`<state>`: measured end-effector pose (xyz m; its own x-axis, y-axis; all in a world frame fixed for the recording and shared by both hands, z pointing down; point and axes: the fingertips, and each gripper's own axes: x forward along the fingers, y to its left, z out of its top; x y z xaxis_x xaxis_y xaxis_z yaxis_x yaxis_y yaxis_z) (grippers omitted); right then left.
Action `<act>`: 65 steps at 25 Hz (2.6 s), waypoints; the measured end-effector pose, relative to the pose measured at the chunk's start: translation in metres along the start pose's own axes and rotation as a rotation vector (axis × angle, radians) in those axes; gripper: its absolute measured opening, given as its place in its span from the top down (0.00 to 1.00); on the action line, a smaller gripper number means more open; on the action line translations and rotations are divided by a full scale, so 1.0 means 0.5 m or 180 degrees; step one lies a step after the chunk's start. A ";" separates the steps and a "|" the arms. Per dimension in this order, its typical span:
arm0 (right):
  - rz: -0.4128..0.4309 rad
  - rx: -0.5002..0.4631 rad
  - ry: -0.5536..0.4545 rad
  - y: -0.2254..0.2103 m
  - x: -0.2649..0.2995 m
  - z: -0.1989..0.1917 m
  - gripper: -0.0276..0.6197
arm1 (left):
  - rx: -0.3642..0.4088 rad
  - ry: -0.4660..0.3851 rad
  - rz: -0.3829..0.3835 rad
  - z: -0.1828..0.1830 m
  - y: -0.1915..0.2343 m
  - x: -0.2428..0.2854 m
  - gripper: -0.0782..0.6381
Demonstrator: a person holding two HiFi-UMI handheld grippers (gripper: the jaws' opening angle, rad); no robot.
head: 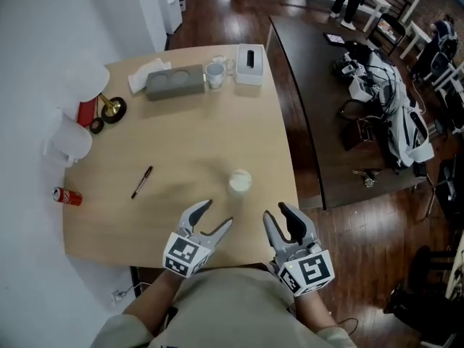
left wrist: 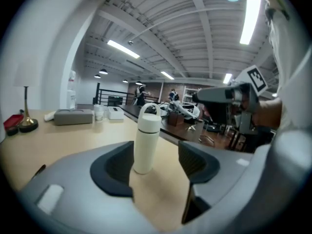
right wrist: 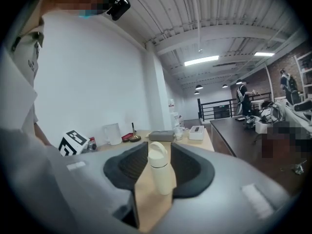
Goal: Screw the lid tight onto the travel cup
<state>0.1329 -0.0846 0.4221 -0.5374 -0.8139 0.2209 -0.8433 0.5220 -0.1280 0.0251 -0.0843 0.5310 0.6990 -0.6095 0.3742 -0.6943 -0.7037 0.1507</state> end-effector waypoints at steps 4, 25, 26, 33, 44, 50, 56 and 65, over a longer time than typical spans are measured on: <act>-0.0201 -0.0040 0.0094 0.028 -0.007 0.002 0.75 | 0.0099 0.0089 -0.0343 -0.017 0.019 0.070 0.48; -0.0310 0.0133 0.0584 -0.008 0.019 -0.094 0.75 | 0.0162 0.0406 -0.0682 -0.095 0.046 0.268 0.39; -0.0297 0.0130 0.0597 -0.009 0.019 -0.094 0.75 | 0.0151 0.0404 -0.0688 -0.096 0.047 0.271 0.38; -0.0268 0.0147 0.0636 -0.022 0.017 -0.103 0.75 | 0.0298 0.0455 -0.0787 -0.104 0.040 0.284 0.45; -0.0025 0.0203 0.0399 -0.009 0.059 -0.081 0.75 | 0.0204 0.0661 -0.0655 -0.037 0.063 0.178 0.43; 0.0269 0.0245 0.0246 0.022 0.080 -0.054 0.75 | -0.0196 0.0758 -0.0724 0.016 0.061 0.087 0.43; 0.0799 0.0502 0.0150 0.072 0.102 -0.019 0.75 | -0.0776 0.0950 -0.1118 0.028 0.023 -0.023 0.43; 0.1746 0.0502 0.0104 0.199 0.124 0.080 0.70 | -0.0951 0.1179 -0.1492 0.003 -0.030 -0.144 0.43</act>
<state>0.0150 -0.0934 0.3846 -0.8984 -0.4249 0.1110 -0.4338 0.8194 -0.3746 -0.0147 -0.0304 0.5004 0.8703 -0.0606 0.4888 -0.3862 -0.6998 0.6010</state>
